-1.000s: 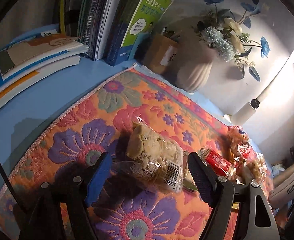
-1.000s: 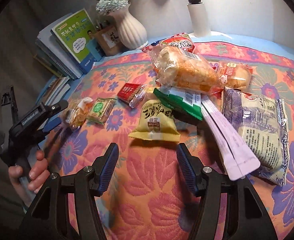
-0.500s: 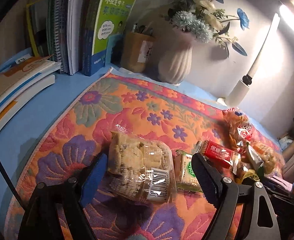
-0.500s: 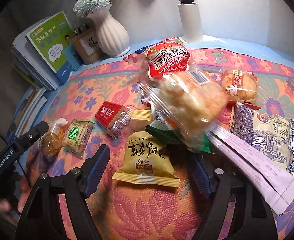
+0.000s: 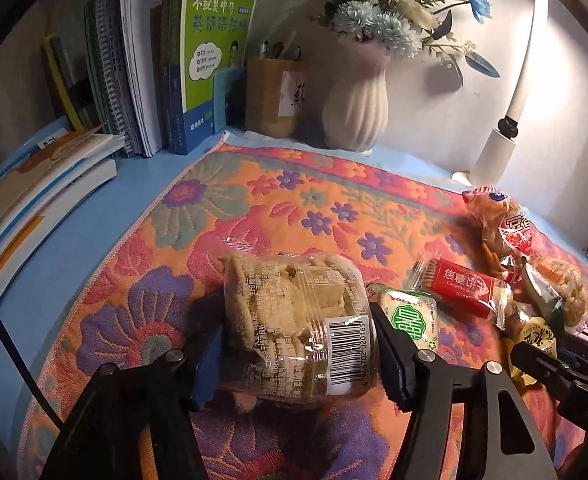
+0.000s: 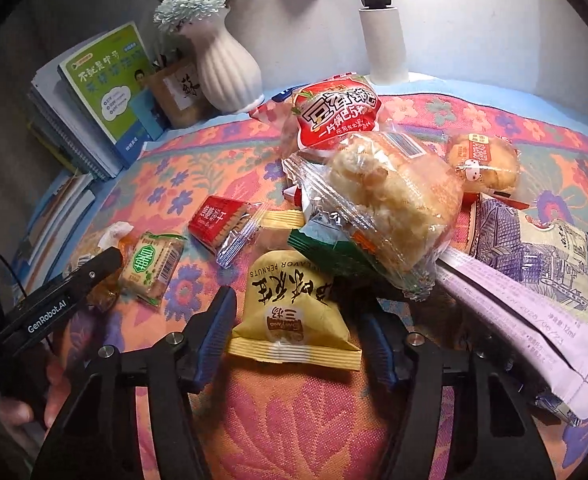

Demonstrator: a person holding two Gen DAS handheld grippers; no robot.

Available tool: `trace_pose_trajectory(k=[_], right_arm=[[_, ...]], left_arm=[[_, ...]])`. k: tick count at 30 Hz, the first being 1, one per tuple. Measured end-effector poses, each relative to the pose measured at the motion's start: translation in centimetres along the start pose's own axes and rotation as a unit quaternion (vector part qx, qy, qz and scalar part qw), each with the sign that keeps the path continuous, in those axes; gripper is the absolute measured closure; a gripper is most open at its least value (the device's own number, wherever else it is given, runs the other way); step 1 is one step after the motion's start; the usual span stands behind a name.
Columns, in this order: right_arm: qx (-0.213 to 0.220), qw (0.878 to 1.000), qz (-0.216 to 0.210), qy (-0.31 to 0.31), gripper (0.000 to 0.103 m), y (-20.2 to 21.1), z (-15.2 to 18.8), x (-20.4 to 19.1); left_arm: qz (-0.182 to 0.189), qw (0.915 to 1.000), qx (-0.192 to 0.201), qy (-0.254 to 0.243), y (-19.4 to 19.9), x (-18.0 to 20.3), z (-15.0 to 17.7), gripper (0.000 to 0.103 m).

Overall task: Organize snacks
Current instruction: 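Grasp the clear cookie tub with the left gripper while the right grasps the yellow bun bag, then carry the cookie tub and yellow bun bag toward the glass plate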

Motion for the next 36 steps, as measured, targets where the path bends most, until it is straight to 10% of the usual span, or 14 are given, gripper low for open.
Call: trace_pose_trajectory(k=[12,26,36], right_arm=[[-0.004,0.999,-0.011,0.046,0.062,0.6,0.7,-1.3],[-0.023,0.998,0.005,0.058,0.062,9.0,9.1,2.1],[-0.013,0.999,0.046,0.009,0.062,13.2,12.0,8.2]], left_arm=[[0.000,0.9988,0.048,0.007,1.8,-0.4,-0.1,0.040],[0.004,0.9979,0.065,-0.004,3.0,0.3,0.3,0.040],[0.087,0.9929,0.058,-0.056,7.9,7.1,3.8,0.041]])
Point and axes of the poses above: each gripper's, at about its wrist camera, not at the fingertips, and y roughly against the way its jaws point, x to its right, z to its underside, the point moved 4 cm from there along -y, roughly the way its jaws point, and after that the axes turned 5 degrees about y, right-handed, at the moved point
